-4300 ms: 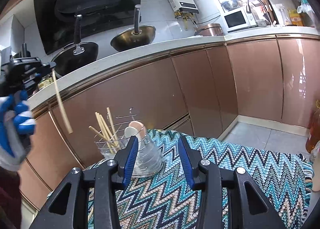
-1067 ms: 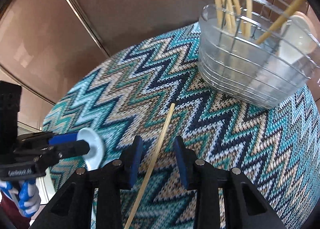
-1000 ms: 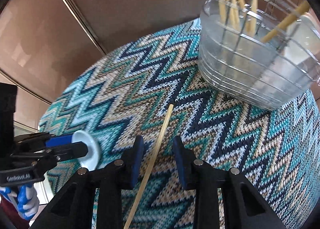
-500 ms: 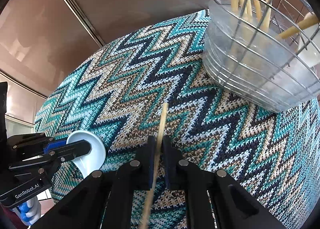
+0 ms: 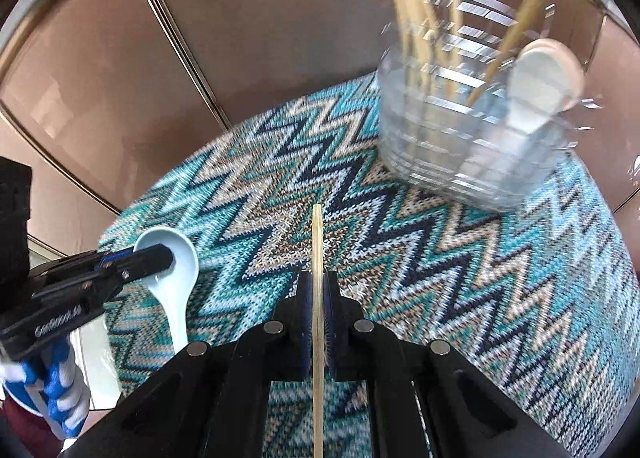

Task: Organize utensils
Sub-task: 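Lift the spoon with the left tool while the right tool carries the chopstick into the holder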

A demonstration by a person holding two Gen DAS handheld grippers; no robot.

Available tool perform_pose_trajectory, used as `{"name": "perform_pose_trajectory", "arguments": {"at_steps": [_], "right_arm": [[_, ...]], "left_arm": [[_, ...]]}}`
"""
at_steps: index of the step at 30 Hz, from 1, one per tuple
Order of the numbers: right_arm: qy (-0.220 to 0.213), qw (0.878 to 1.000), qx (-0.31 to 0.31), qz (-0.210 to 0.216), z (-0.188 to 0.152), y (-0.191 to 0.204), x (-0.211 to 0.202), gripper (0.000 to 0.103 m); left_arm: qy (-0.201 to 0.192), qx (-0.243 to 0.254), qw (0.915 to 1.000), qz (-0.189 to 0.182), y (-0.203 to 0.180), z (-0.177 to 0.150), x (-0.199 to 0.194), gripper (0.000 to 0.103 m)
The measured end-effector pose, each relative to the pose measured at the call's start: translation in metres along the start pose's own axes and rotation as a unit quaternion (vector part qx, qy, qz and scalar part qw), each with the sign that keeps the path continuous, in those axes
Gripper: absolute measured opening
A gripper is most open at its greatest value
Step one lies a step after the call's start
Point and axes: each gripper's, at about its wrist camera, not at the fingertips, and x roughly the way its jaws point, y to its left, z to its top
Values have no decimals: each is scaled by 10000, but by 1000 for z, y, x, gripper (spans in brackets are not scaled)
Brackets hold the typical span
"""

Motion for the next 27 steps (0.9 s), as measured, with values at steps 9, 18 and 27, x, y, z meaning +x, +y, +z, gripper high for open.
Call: {"name": "perform_pose_trajectory", "arguments": {"at_steps": [9,18,27], "right_arm": [[-782,9969,24,59,-29,-8,-77,6],[-1487,9886,111,195,-52,4,-120,6],[-2986,9541,-1,229,-18,-7,-179,6]], "left_arm": [[-445,-12,9990,-9,-13,-5,-41,7],[-829,8,9965,61,-30,-17,-77,7],[-1884,254,9818,-45,-80,41,-133,7]]}}
